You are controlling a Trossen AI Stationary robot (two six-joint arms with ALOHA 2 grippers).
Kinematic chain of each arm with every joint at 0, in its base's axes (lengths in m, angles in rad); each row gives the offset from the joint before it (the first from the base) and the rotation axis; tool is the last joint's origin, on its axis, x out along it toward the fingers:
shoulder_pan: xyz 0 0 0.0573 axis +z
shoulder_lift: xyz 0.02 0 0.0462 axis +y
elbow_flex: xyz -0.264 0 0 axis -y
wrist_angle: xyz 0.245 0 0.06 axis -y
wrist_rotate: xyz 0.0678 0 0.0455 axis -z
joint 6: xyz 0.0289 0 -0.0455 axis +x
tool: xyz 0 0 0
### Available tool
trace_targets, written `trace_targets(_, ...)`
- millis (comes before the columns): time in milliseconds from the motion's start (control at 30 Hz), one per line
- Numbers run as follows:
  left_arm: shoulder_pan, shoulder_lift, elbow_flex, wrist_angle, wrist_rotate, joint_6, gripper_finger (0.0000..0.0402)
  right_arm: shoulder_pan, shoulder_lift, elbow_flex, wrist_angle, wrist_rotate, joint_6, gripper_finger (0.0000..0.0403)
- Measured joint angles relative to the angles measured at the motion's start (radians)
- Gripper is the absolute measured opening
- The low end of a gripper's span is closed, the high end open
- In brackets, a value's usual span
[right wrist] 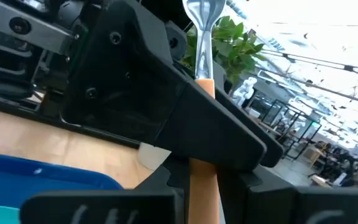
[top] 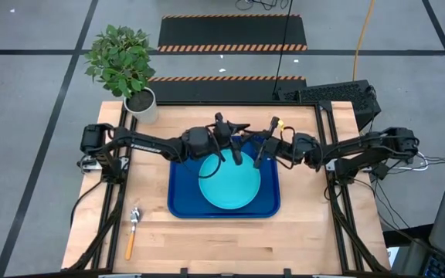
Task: Pick and place plate/cup/fork/spoon on tray
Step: Put the yellow fork to the left of the blue plate on the blue serving tray
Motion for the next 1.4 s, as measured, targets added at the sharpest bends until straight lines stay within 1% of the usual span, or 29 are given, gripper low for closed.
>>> trace_targets(133,-0.018,-0.001,0.000,0.003,-0.037,0.053,0.0165,0.002,0.002,0.001,-0.005,0.045,0.022,0.0033)
trace_targets(267,-0.032,-0.001,0.000,0.015,-0.072,0.093,0.0164,0.002,0.002,0.001,-0.004,0.054,0.024,0.0033)
trace_targets(333,-0.038,-0.001,0.000,0.017,-0.096,0.112,0.0155,0.001,0.002,0.001,-0.007,0.065,0.023,0.0032)
trace_targets(433,-0.040,-0.001,0.000,0.018,-0.120,0.126,0.0117,0.001,0.002,0.001,-0.005,0.068,0.023,0.0033)
trace_targets(567,-0.039,-0.004,0.000,0.014,-0.131,0.138,0.0033,0.002,0.002,0.001,-0.004,0.075,0.022,0.0033)
trace_targets(867,-0.038,-0.005,0.001,-0.002,-0.120,0.171,0.0030,0.001,-0.003,0.000,0.006,0.083,-0.017,0.0037)
trace_targets(933,-0.039,-0.006,0.001,-0.002,-0.106,0.185,0.0030,0.001,-0.004,0.000,0.012,0.072,-0.037,0.0063)
trace_targets(1033,-0.040,-0.006,0.001,-0.018,-0.093,0.196,0.0028,0.001,-0.005,0.000,0.013,0.068,-0.045,0.0123)
trace_targets(1133,-0.040,-0.032,0.001,-0.079,-0.089,0.198,0.0027,-0.003,-0.005,0.000,0.022,0.075,-0.024,0.0181)
trace_targets(1200,-0.041,-0.055,0.002,-0.126,-0.106,0.199,0.0027,-0.003,-0.005,0.000,0.023,0.096,-0.031,0.0213)
trace_targets(1267,-0.040,-0.097,-0.003,-0.224,-0.138,0.202,0.0027,-0.005,-0.005,0.000,0.026,0.141,-0.047,0.0237)
trace_targets(1300,-0.038,-0.111,-0.002,-0.244,-0.140,0.197,0.0027,-0.007,-0.008,0.001,0.037,0.162,-0.053,0.0246)
trace_targets(1400,-0.032,-0.164,-0.002,-0.385,-0.139,0.160,0.0027,-0.008,-0.009,0.002,0.045,0.238,-0.085,0.0263)
